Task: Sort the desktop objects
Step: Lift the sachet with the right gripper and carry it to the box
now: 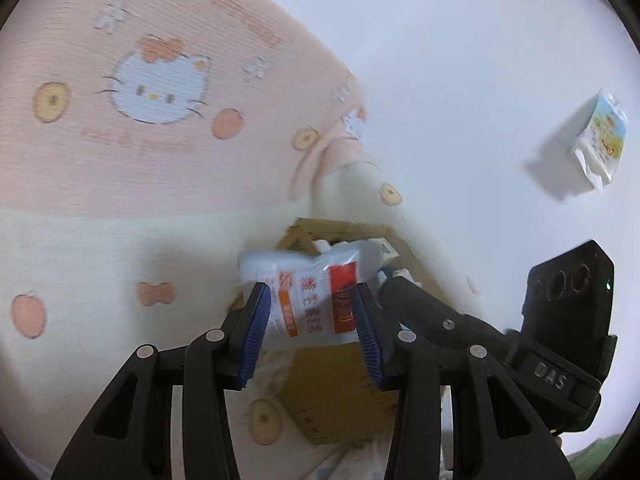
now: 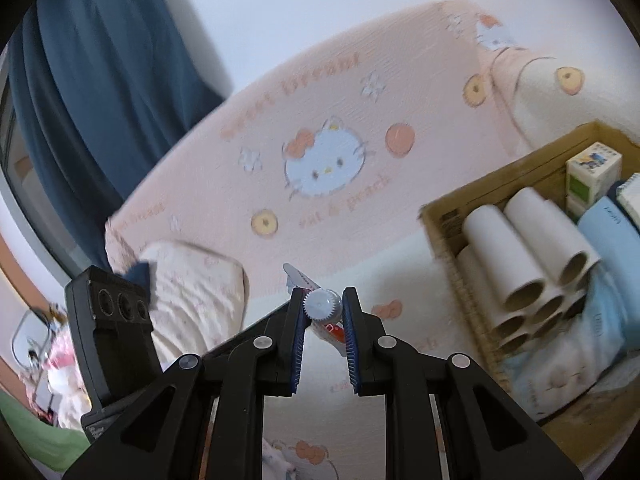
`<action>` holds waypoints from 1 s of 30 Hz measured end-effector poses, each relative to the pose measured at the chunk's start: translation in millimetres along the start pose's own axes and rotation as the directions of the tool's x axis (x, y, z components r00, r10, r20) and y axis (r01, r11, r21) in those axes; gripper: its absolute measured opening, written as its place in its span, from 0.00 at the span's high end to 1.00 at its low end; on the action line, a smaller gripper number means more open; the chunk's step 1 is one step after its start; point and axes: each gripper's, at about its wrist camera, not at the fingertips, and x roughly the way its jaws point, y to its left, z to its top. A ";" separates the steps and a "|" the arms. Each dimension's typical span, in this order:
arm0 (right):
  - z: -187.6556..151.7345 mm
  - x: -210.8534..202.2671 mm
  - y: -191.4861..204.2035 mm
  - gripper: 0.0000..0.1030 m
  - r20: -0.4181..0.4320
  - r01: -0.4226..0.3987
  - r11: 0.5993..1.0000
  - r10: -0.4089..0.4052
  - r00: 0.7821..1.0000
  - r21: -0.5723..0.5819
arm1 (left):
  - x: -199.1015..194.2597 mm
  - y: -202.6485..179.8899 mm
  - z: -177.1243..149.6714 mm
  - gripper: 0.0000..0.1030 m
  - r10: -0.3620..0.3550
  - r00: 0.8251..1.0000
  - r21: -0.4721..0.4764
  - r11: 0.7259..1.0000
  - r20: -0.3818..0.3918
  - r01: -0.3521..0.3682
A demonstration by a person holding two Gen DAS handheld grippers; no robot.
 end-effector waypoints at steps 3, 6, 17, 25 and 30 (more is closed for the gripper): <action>6.8 -12.6 -14.3 0.85 0.015 0.040 0.999 -0.040 0.999 0.015 | 17.7 -11.8 -0.3 0.45 0.015 0.999 0.005 1.000 -0.035 -0.015; 15.7 -25.6 -28.8 0.85 0.005 0.065 0.998 -0.065 0.998 0.024 | 32.1 -22.4 -3.0 0.45 -0.008 0.998 0.003 1.000 -0.068 0.008; 37.2 -59.6 -74.3 0.85 0.013 0.060 0.989 -0.062 0.998 0.132 | 72.5 -53.7 -0.3 0.53 -0.121 0.984 -0.055 0.992 -0.133 0.115; 41.5 -69.6 -99.6 0.85 -0.031 0.183 0.968 -0.180 0.983 0.169 | 112.4 -70.0 6.5 0.55 -0.118 0.953 -0.149 0.986 -0.280 0.078; 46.0 -74.1 -123.2 0.85 -0.089 0.242 0.944 -0.227 0.970 0.223 | 141.9 -89.5 7.9 0.55 -0.058 0.925 -0.103 0.994 -0.376 0.020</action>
